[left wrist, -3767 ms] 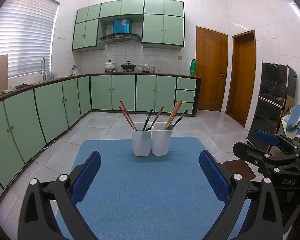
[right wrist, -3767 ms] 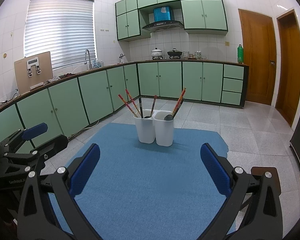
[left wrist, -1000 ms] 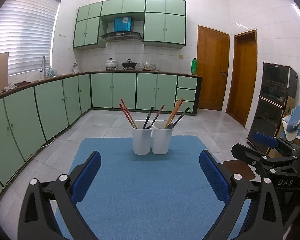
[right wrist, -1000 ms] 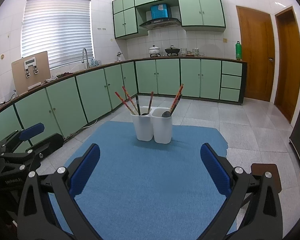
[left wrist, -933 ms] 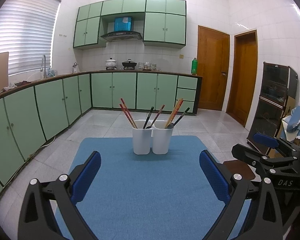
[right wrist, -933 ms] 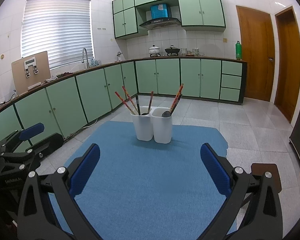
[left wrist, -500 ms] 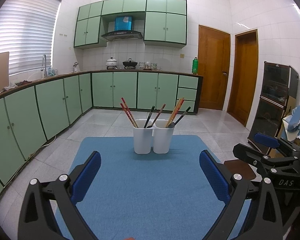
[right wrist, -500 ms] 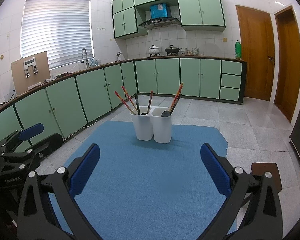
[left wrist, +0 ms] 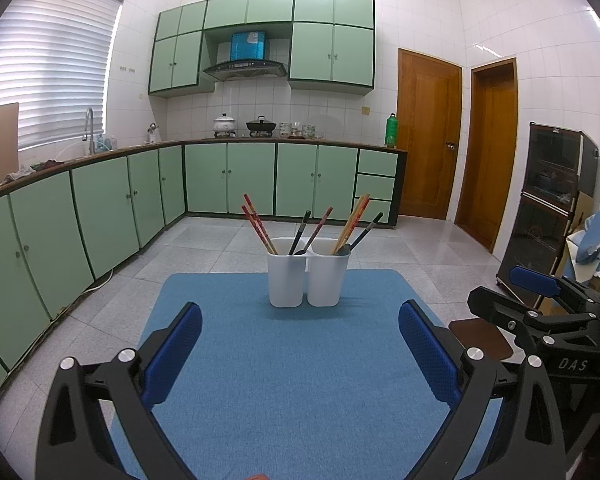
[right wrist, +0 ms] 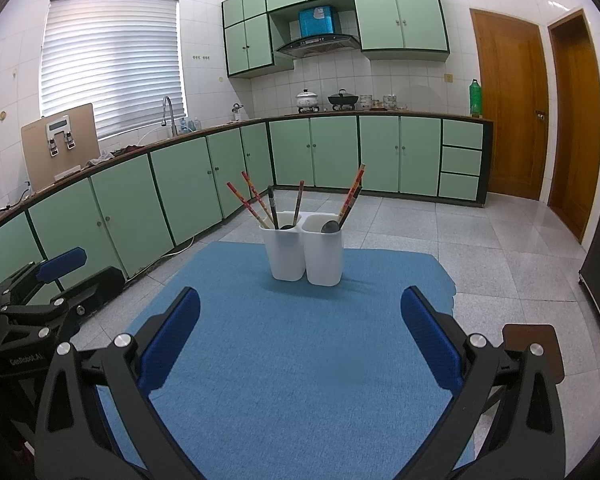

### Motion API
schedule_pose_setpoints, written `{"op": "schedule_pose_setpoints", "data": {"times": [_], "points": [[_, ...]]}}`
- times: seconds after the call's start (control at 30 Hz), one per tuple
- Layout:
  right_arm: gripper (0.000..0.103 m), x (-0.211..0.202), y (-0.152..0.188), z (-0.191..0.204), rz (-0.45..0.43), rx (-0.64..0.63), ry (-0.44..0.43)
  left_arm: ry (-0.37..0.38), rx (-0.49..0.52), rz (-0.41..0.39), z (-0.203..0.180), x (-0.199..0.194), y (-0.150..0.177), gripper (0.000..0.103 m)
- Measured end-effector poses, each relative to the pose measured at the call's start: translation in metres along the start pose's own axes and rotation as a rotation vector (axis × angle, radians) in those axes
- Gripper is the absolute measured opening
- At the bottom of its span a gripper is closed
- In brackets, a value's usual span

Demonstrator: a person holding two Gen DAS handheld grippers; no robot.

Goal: Organize utensils

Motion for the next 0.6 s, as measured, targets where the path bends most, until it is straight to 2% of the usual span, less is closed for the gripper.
{"op": "schedule_pose_setpoints", "data": {"times": [0.6], "points": [[0.097,0.018,0.007,-0.01,0.033,0.029,0.015,0.004,0.006,0.046,-0.002,0.018,0.007,0.097]]}}
Point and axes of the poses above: each gripper's, at about its wrist camera, not at the fingertips, and x roughly the way its jaws point, z to its left, y to its underside, the point moved 7 cm from there along x, roughly the way its jaws point, and after that the axes turned 11 degrees about x, right-handed, at the moved point
